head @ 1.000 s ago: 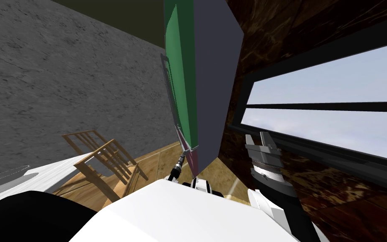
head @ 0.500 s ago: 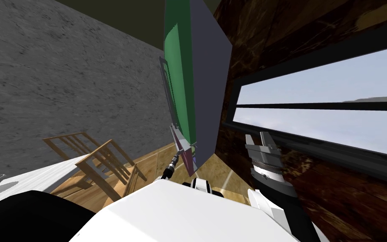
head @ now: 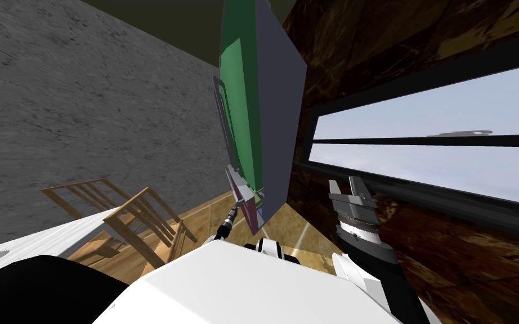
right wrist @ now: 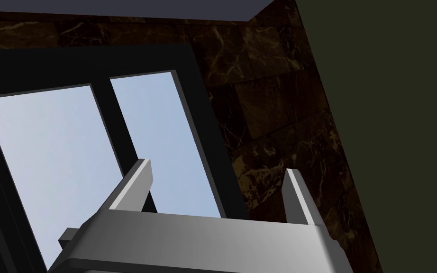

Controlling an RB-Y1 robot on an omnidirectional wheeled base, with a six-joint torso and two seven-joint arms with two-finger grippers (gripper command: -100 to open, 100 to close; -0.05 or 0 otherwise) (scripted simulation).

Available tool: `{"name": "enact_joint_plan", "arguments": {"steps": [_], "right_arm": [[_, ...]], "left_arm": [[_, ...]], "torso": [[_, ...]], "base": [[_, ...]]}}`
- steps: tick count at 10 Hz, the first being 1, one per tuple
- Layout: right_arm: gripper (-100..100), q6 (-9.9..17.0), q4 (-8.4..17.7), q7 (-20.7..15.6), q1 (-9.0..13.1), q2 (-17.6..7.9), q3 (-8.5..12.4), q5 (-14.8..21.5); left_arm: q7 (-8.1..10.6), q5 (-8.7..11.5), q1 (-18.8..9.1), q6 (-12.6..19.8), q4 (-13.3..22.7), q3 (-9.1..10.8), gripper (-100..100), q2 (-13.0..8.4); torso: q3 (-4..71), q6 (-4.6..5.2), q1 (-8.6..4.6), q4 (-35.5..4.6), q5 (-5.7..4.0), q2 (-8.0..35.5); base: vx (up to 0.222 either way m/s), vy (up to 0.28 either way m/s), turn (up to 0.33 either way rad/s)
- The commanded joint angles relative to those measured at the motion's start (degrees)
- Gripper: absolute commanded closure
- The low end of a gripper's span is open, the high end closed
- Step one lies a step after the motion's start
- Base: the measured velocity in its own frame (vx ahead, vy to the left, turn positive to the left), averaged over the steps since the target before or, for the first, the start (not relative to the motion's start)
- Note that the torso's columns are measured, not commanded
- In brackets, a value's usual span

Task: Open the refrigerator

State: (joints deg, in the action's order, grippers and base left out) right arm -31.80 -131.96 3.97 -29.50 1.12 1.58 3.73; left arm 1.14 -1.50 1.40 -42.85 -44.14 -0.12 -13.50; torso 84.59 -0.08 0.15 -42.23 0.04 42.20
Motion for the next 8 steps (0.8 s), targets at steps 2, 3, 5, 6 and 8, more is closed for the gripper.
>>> {"name": "enact_joint_plan", "arguments": {"steps": [2, 3, 5, 6, 8], "right_arm": [[0, 0.0, 0.0, 0.0, 0.0, 0.0, 0.0, 0.0], [0, 0.0, 0.0, 0.0, 0.0, 0.0, 0.0, 0.0], [0, 0.0, 0.0, 0.0, 0.0, 0.0, 0.0, 0.0], [0, 0.0, 0.0, 0.0, 0.0, 0.0, 0.0, 0.0], [0, 0.0, 0.0, 0.0, 0.0, 0.0, 0.0, 0.0]], "left_arm": [[2.35, -4.9, 0.3, -0.2, 0.3, 4.9, 100, 0.8], [3.43, -7.0, 0.3, -0.4, 0.6, 7.0, 100, 1.2], [4.51, -9.1, 0.3, -0.5, 0.8, 9.1, 100, 1.5], [5.59, -11.3, 0.3, -0.7, 1.1, 11.21, 100, 1.9], [7.75, -14.7, 0.2, -1.0, 1.7, 14.68, 100, 2.7]], "torso": [[0.0, 0.07, 0.02, 0.0, 0.0, 0.0], [0.1, 0.05, -0.04, 0.0, 0.01, -0.1], [0.0, 0.06, 0.05, 0.0, 0.01, -0.1], [0.1, 0.01, 0.04, 0.0, 0.02, -0.1], [0.1, 0.04, 0.03, 0.1, 0.04, -0.1]], "base": [[-0.07, 0.044, -0.076], [-0.057, 0.03, -0.058], [-0.071, 0.041, -0.085], [-0.057, 0.02, -0.05], [-0.086, 0.04, -0.104]]}}
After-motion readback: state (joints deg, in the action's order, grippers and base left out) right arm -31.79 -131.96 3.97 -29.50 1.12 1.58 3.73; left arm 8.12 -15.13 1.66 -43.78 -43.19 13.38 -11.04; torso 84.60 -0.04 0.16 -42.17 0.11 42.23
